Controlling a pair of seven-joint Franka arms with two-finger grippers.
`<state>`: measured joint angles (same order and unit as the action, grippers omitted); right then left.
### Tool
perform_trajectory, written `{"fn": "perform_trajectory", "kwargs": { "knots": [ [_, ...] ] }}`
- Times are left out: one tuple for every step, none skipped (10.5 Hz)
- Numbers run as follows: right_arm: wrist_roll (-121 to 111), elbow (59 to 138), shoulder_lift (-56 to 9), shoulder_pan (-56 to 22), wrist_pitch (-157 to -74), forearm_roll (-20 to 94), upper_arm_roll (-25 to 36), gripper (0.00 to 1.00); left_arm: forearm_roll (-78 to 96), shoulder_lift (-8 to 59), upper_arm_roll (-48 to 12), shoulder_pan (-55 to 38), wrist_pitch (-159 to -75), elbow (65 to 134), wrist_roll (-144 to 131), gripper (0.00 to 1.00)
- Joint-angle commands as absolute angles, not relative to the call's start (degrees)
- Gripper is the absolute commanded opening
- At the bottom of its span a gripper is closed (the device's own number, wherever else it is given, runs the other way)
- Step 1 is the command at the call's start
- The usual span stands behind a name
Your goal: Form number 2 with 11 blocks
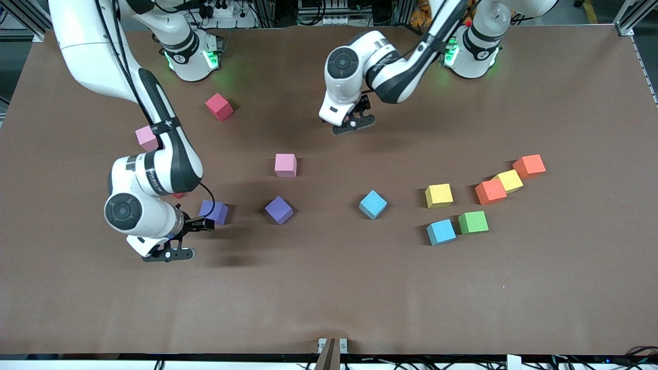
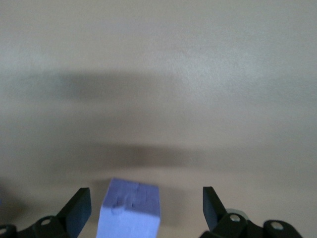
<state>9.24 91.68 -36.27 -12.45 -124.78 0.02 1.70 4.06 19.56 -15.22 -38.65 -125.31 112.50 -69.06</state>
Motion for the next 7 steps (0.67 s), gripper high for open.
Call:
{"fn": "perform_trajectory", "kwargs": {
  "knots": [
    [13.1,100.5,-32.1,-12.7,-131.9,-0.6,1.4,1.0,3.6,18.8,-14.2,-32.5,-123.8,108.6,-69.0,1.0],
    [16.7,100.6,-32.1,-12.7,-131.7,-0.6,1.4,1.0,3.2,19.3,-13.8,-30.3,-123.8,107.8,-68.0,1.0],
    [20.4,100.6,-32.2,-12.9,-130.8,-0.6,1.4,1.0,0.7,20.1,-12.8,-28.5,-123.8,107.0,-66.9,1.0],
    [23.8,100.6,-32.1,-13.0,-129.2,-0.6,1.4,1.0,-2.7,21.1,-12.7,-25.5,-123.8,105.4,-65.8,1.0],
    [27.1,100.6,-32.0,-13.0,-127.4,-0.6,1.4,1.0,-2.8,22.1,-12.7,-23.5,-123.8,103.6,-65.2,1.0],
    [28.9,100.7,-31.7,-13.6,-126.3,-0.6,1.4,1.0,-2.5,24.4,-12.7,-21.9,-123.7,100.1,-64.9,1.0],
    [30.1,101.3,-31.7,-14.1,-126.4,-0.6,1.4,1.0,-2.5,27.0,-12.7,-21.8,-123.8,97.3,-65.0,1.0]
  ]
}}
